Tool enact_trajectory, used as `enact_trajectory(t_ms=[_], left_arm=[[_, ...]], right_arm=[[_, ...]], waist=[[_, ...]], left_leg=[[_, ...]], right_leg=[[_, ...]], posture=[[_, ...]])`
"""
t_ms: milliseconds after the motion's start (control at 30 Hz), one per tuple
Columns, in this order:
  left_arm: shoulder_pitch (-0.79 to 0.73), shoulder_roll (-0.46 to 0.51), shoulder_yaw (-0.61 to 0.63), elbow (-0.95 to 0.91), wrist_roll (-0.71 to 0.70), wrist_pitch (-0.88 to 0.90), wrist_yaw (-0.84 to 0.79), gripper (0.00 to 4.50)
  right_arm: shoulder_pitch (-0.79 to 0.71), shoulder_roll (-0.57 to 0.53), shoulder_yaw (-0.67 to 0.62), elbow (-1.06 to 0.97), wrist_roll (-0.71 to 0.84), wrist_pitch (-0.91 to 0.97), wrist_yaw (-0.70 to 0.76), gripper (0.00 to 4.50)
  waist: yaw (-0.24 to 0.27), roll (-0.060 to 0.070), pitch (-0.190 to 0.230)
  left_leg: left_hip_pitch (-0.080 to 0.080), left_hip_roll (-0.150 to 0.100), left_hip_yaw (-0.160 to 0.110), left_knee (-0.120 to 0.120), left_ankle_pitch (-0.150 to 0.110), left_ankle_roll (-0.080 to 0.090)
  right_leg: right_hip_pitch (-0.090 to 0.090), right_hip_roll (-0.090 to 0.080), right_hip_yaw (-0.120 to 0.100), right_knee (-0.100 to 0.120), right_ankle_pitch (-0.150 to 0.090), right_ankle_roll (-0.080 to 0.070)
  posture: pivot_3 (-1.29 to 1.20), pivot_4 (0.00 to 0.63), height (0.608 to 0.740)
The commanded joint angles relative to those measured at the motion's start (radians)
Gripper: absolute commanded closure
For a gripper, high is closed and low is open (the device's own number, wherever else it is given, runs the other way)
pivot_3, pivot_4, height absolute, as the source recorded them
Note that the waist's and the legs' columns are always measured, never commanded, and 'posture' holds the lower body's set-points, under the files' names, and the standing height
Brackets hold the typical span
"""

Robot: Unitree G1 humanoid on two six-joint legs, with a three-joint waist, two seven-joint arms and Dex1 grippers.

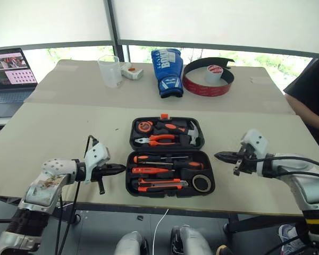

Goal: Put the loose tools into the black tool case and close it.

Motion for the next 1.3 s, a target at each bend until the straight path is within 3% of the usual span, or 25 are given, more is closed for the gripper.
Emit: enact_trajectory(t_ms=[33,167,400,600,867,933,1000,1167,1300], left_arm=[[-0.014,-0.013,-0.026,0.002,0.029,-0.053,0.005,4.47],[-0.023,-0.039,-0.03,-0.046,0.0,-0.02,0.008,4.47],[0.034,0.014,-0.04,-0.135,0.001,-0.018,-0.056,4.47],[0.05,0.042,-0.033,-0.116,0.031,-0.036,-0.049,4.47],[0.065,0.169,0.05,-0.037,0.032,-0.028,-0.073,4.47],[0.018,0.178,0.084,0.008,-0.01,0.035,-0.072,3.97],[-0.061,0.158,0.111,0.054,-0.05,0.123,-0.05,3.4],[-0.333,0.014,0.105,0.156,-0.166,0.527,0.068,1.42],[-0.444,-0.078,0.103,0.239,-0.198,0.649,0.12,0.04]], right_arm=[[-0.011,0.031,0.042,0.017,-0.047,-0.073,-0.006,4.5],[0.013,0.043,0.069,-0.086,-0.008,-0.047,0.046,4.5],[0.159,-0.076,0.065,-0.314,0.072,-0.022,0.203,4.5],[0.209,-0.081,0.057,-0.293,-0.014,-0.059,0.135,4.5],[0.243,-0.138,-0.05,-0.22,-0.052,-0.06,0.088,4.5],[0.229,-0.147,-0.086,-0.203,-0.027,-0.024,0.084,4.5],[0.193,-0.145,-0.116,-0.19,0.014,0.041,0.075,3.92],[-0.098,-0.028,-0.111,-0.09,0.106,0.317,-0.057,2.28],[-0.249,0.062,-0.044,0.007,0.066,0.393,-0.158,0.98]], waist=[[-0.001,0.0,0.0],[-0.002,0.0,0.0],[0.0,0.0,0.0],[0.001,0.0,0.0],[0.001,0.0,0.0],[0.0,0.0,0.0],[0.001,0.0,0.0],[-0.001,-0.001,0.001],[-0.01,-0.002,0.0]], left_leg=[[0.0,0.0,0.0,0.0,0.0,0.0],[0.001,0.0,0.001,0.0,0.0,0.0],[0.0,0.0,0.0,-0.001,0.0,0.0],[0.0,0.0,0.0,-0.002,0.0,0.0],[0.002,0.0,0.0,-0.003,0.0,-0.002],[0.002,0.0,0.0,-0.003,0.0,-0.003],[0.002,0.0,0.0,-0.003,0.001,-0.003],[0.002,0.0,0.0,-0.002,0.002,-0.002],[0.006,0.0,0.0,-0.002,0.002,-0.003]], right_leg=[[0.0,0.0,0.0,0.0,0.0,0.0],[0.0,0.0,0.001,0.0,0.0,0.0],[-0.001,0.0,0.001,-0.001,0.0,0.0],[0.0,0.0,0.001,-0.002,0.0,0.0],[0.0,0.0,0.001,-0.001,0.0,0.0],[0.0,0.0,0.001,0.0,0.0,0.0],[0.0,0.0,0.001,0.0,0.0,0.0],[0.002,0.001,0.001,0.0,0.001,0.002],[0.005,0.002,0.001,0.0,0.001,0.001]], posture=[[0.0,0.15,0.727],[0.0,0.15,0.727],[0.0,0.15,0.727],[0.0,0.15,0.727],[0.0,0.15,0.727],[0.0,0.15,0.727],[0.0,0.15,0.727],[0.0,0.15,0.727],[0.0,0.15,0.727]])
